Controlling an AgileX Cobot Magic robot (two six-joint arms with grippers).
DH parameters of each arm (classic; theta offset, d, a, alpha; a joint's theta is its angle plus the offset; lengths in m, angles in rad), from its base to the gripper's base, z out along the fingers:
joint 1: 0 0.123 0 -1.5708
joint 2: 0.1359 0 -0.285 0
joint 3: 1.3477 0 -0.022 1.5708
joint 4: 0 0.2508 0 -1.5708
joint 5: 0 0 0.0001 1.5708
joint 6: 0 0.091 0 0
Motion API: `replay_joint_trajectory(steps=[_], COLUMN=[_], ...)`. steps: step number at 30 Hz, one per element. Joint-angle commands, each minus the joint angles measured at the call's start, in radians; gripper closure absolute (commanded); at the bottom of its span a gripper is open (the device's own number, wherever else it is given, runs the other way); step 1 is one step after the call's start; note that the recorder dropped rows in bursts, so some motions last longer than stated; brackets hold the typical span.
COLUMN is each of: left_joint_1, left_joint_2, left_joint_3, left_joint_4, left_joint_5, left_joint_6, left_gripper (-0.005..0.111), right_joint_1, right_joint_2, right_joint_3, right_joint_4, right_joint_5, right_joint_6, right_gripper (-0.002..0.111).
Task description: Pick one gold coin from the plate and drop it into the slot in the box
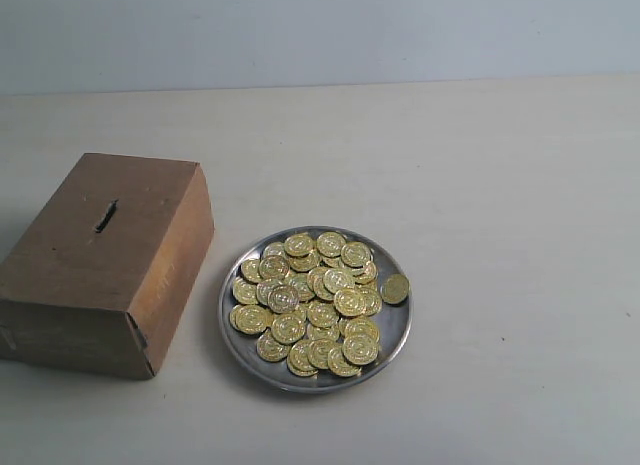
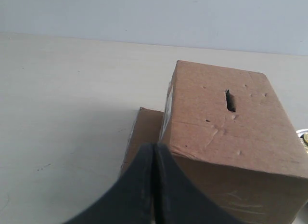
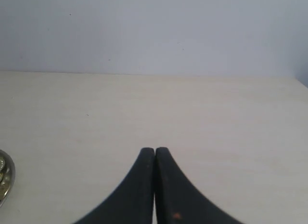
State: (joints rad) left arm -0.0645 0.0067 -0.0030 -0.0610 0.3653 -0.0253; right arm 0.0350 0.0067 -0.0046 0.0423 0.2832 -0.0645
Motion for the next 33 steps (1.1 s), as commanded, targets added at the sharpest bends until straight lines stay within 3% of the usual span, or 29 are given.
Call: replay_joint_trajectory(steps=[1,33], left_joint_1=[-0.005,-0.005], left_joint_2=[-0.007,-0.007], left_joint_3=[0.003,0.003], left_joint_4=[0.006,0.006], left_joint_5=[-0.008,-0.008], left_joint_6=[-0.007,-0.005], left_gripper=[0.107,0.107], right_joint_1=[-0.006,-0.006], right_joint_2=[-0.007,-0.007], right_joint_3=[0.005,0.005], right_joint_4=[-0.019,-0.042], right_joint_5=[0.000,0.001], right_joint_6=[0.056,0.065], right_gripper=[0.108,0.108])
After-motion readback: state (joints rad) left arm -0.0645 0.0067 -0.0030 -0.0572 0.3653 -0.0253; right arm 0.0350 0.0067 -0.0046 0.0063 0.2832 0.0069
